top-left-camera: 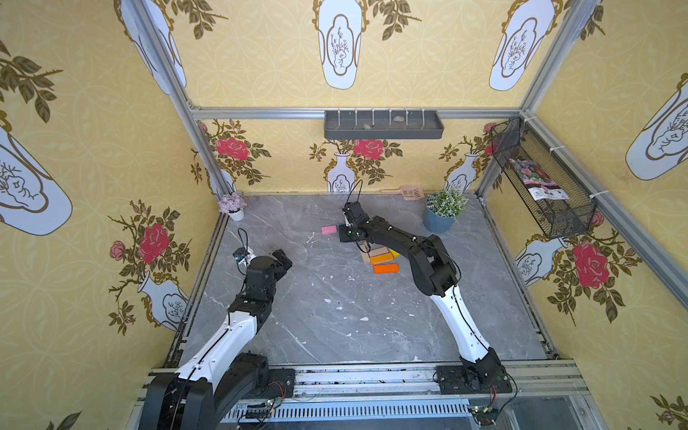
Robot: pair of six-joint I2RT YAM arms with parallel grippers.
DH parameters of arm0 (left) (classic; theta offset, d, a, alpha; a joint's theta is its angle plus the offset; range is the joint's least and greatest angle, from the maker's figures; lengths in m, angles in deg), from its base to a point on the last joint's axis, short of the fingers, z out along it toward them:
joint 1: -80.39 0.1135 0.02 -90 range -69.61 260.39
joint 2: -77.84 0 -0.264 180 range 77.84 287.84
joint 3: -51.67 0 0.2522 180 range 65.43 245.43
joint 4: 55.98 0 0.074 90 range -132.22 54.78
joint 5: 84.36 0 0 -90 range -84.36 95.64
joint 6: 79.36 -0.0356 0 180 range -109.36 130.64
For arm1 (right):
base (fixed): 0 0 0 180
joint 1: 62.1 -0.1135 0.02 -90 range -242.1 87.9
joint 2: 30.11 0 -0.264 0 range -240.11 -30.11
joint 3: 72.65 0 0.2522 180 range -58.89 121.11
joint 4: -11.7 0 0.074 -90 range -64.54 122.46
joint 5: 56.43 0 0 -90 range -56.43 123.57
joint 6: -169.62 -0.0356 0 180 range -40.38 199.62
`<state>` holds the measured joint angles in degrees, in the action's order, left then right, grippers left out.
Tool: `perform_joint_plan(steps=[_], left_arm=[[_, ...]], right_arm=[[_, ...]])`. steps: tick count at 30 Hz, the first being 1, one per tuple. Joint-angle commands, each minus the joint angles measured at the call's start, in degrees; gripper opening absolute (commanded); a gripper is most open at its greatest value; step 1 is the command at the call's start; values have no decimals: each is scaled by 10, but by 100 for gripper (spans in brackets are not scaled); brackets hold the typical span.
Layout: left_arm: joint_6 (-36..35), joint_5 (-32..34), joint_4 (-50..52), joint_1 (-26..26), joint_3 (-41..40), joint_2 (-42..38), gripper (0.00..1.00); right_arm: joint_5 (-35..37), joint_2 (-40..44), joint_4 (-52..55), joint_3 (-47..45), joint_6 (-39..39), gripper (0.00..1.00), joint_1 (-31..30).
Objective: Assemble a giraffe with building blocks
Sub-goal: Assemble the building block at the center of the board.
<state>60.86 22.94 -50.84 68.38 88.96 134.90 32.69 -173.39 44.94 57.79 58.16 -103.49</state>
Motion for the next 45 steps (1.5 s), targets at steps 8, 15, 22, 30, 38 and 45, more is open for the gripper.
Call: perform_joint_plan(steps=[8, 15, 22, 30, 38, 45], left_arm=[[3, -1, 1, 1, 2, -5, 99], [3, -2, 1, 1, 2, -7, 99], [3, -2, 2, 0, 3, -9, 99], [3, -3, 3, 0, 3, -10, 99], [3, -1, 4, 1, 2, -13, 99], [2, 0, 5, 0, 3, -12, 99]], right_arm=[[10, -13, 39, 9, -17, 19, -8], [13, -10, 40, 3, -17, 20, -10], [10, -12, 38, 2, -21, 20, -13], [13, -11, 38, -3, -23, 20, -18], [25, -6, 38, -13, -29, 21, -22], [24, -1, 33, -18, -33, 35, -22]])
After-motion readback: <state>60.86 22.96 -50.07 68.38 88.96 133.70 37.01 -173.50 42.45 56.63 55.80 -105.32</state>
